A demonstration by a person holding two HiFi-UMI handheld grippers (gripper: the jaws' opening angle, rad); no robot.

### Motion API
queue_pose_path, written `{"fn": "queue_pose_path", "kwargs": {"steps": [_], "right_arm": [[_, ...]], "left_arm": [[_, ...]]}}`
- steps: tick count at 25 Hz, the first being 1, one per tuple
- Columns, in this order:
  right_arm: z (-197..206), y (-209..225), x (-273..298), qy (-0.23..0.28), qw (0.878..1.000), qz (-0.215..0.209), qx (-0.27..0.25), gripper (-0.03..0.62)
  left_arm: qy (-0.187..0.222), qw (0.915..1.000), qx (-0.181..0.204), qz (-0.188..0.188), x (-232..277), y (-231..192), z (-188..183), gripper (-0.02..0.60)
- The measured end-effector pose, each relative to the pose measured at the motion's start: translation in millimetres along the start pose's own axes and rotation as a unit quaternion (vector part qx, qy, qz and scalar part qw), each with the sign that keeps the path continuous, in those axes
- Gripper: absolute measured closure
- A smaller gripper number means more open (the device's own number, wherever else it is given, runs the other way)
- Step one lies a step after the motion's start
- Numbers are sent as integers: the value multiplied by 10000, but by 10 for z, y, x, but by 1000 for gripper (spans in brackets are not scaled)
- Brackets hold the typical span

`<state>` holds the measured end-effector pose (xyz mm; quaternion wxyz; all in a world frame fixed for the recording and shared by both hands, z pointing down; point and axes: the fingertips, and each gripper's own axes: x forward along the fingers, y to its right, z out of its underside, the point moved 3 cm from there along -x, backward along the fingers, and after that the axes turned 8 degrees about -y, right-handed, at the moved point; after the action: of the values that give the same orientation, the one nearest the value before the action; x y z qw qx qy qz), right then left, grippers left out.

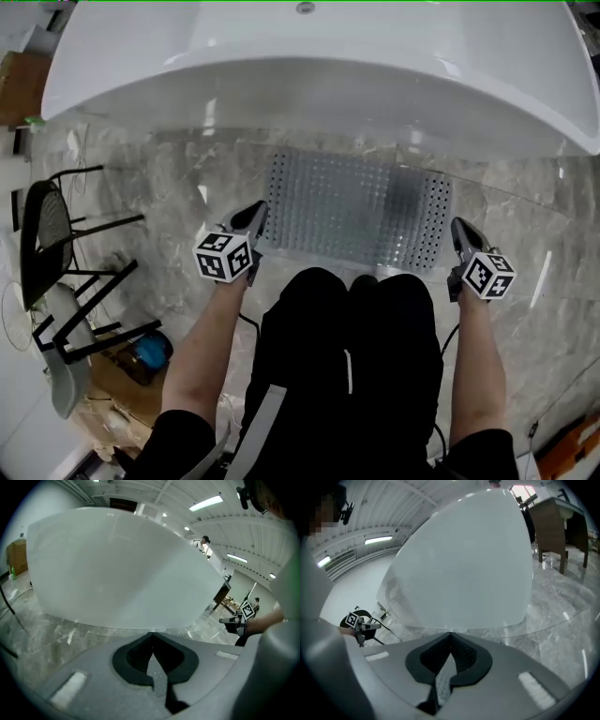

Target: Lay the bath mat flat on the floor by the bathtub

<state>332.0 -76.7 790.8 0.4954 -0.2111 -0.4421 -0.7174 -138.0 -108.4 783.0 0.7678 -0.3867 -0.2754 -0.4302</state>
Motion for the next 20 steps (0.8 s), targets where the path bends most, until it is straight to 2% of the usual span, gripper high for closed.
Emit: {"fn": "queue_pose_path", "kwargs": {"steps": [3, 7, 14, 20], "right_arm": [[-153, -405, -481, -49, 9999, 126, 63, 595], [-261, -957, -997, -352, 9992, -37, 173, 595], [-529, -1958, -1698, -576, 9971, -502, -54, 595], [-794, -2551, -2089, -411, 9952, -885, -24, 595]], "left_arm": [[87, 9999, -43, 100, -603, 395, -333, 575], [110, 9995, -240, 154, -1279, 820, -635, 575], [-65, 9993, -216, 300, -2187, 1362, -831, 575], [312, 9981, -454, 265, -2756, 1576, -984, 575]]}}
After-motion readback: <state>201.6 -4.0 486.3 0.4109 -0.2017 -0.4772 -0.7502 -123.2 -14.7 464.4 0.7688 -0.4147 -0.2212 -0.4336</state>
